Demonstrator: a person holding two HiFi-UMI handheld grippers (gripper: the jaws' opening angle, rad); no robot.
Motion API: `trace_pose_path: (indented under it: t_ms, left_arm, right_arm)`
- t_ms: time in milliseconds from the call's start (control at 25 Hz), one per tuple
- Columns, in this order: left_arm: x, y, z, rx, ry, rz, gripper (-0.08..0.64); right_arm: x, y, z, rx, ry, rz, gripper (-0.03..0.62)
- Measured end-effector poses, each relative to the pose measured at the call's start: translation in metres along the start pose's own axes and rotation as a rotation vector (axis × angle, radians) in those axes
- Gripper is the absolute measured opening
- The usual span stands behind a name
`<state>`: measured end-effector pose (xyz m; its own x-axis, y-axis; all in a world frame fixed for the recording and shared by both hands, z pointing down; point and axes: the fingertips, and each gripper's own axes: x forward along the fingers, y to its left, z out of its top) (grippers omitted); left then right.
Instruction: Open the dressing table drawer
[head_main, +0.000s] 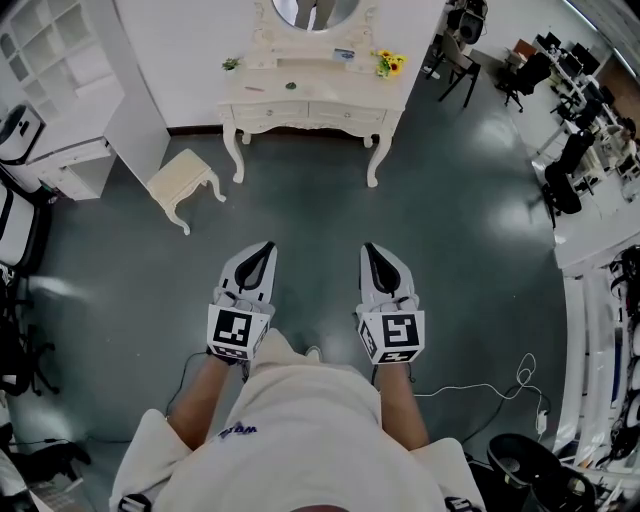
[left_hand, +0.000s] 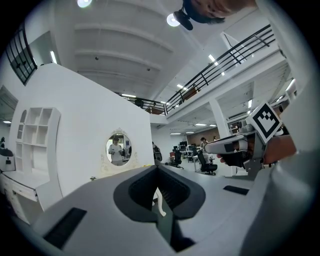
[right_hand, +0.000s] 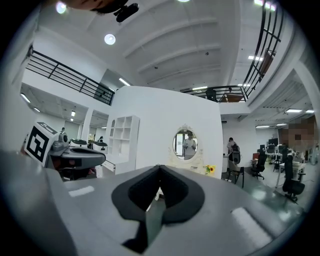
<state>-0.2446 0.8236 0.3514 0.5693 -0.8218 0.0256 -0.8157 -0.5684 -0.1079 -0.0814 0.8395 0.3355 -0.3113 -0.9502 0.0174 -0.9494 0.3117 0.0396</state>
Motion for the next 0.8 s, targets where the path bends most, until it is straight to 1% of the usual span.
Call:
trace_pose_path:
  t_ms: [160, 360, 560, 680, 760, 800]
  left_arm:
    - [0.0003, -0.0018, -0.0017, -0.004, 0.007, -0.003, 0.005]
    - [0.0003, -0.0015, 0.0033, -0.001, -0.01, 0.012, 0.005]
    - [-0.0021, -0.0008, 0.0051, 0.006, -0.019, 0.023, 0.005]
    - [-0.0034, -0.002, 0.0028, 0.001, -0.015, 0.018, 0.005]
    - [-0.0032, -0.0025, 0.0002, 0.001, -0.011, 0.012, 0.012]
    - [-0.0026, -0.0023, 0.0, 0.002, -0.009, 0.01, 0.023]
  right_arm:
    - [-0.0014, -0.0015, -0.0022, 0.001, 0.003, -0.003, 0.009]
    - [-0.0012, 0.0017, -0.0047, 0.0, 0.002, 0.025, 0.009]
    - [-0.0018, 0.0025, -0.0094, -0.027, 0.018, 0.009, 0.011]
    - [-0.0036, 0.0002, -0.008, -0.027, 0.014, 0.002, 0.012]
    - [-0.003, -0.0009, -0.0072, -0.023, 0.009, 0.003, 0.054]
    - [-0.0021, -0.0012, -0.0065, -0.021, 0.006, 0.003, 0.06]
